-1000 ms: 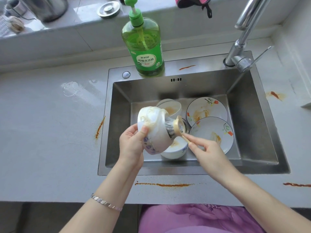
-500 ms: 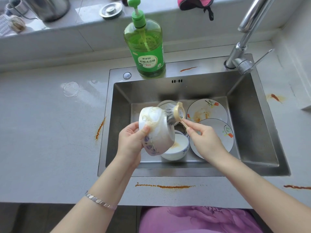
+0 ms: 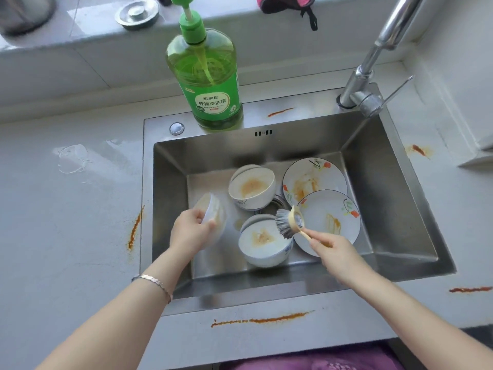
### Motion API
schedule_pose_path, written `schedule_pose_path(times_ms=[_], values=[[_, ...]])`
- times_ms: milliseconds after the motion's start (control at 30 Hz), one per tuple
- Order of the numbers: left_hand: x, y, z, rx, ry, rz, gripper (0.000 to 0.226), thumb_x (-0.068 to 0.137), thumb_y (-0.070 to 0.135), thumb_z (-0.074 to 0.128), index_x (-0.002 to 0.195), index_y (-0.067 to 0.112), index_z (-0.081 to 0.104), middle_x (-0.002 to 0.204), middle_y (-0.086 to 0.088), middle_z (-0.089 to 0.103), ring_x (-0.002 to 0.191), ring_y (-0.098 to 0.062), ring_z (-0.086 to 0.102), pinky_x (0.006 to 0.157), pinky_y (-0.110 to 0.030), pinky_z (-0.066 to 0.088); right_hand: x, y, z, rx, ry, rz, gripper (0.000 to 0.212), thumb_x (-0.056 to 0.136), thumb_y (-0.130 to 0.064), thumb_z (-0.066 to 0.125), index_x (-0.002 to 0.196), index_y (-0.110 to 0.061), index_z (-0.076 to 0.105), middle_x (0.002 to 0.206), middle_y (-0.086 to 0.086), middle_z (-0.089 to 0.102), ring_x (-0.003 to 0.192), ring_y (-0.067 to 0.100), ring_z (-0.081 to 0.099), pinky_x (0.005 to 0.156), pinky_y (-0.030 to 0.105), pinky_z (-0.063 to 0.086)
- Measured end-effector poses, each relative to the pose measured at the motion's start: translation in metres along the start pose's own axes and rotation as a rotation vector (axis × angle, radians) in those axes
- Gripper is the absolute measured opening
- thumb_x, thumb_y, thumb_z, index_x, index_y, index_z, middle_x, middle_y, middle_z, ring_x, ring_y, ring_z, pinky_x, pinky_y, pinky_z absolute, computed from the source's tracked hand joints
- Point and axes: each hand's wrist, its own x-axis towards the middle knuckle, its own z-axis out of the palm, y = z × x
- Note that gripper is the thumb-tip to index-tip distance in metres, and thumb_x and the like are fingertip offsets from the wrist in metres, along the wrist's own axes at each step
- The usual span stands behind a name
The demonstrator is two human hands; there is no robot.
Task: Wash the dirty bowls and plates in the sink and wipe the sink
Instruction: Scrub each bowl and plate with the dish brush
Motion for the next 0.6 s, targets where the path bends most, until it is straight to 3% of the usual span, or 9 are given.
schedule_pose_path(times_ms=[100, 267, 433, 600], values=[[0.026, -0.023, 0.02, 0.109, -0.062, -0.055, 0.037, 0.066, 0.041, 0.051, 0.07, 0.006, 0.059, 0.065, -0.004, 0.056, 0.069, -0.029, 0.056, 0.057, -0.029, 0.038, 0.003, 0.002, 0.011, 0.014, -0.004, 0.019, 0.033, 0.097, -0.015, 0.045, 0.123, -0.029, 0.058, 0.053, -0.033, 0.054, 0.057, -0.007, 0.045, 0.055, 0.009, 0.033], [0.05, -0.054, 0.051, 0.251, -0.078, -0.025, 0.018, 0.086, 0.022, 0.054, 0.07, 0.016, 0.056, 0.078, -0.004, 0.059, 0.077, -0.026, 0.051, 0.064, -0.029, 0.036, 0.012, -0.001, 0.026, 0.057, 0.022, 0.046, 0.034, 0.097, -0.011, 0.044, 0.127, -0.022, 0.056, 0.033, -0.026, 0.039, 0.039, -0.014, 0.043, 0.045, 0.009, 0.033], [0.067, -0.066, 0.076, 0.318, -0.089, 0.07, 0.015, 0.091, 0.02, 0.053, 0.098, 0.011, 0.06, 0.1, -0.006, 0.065, 0.096, -0.028, 0.058, 0.071, -0.027, 0.035, 0.018, -0.002, 0.035, 0.123, 0.069, 0.079, 0.035, 0.097, -0.009, 0.043, 0.127, -0.019, 0.056, 0.033, -0.029, 0.039, 0.04, -0.015, 0.043, 0.045, 0.008, 0.035], [0.087, -0.076, 0.077, 0.207, -0.136, 0.025, 0.008, 0.086, 0.024, 0.062, 0.083, 0.016, 0.064, 0.089, -0.001, 0.067, 0.085, -0.02, 0.059, 0.068, -0.027, 0.039, 0.016, 0.002, 0.039, 0.169, 0.097, 0.077, 0.034, 0.097, -0.01, 0.044, 0.125, -0.023, 0.057, 0.037, -0.029, 0.042, 0.041, -0.014, 0.043, 0.045, 0.008, 0.033]])
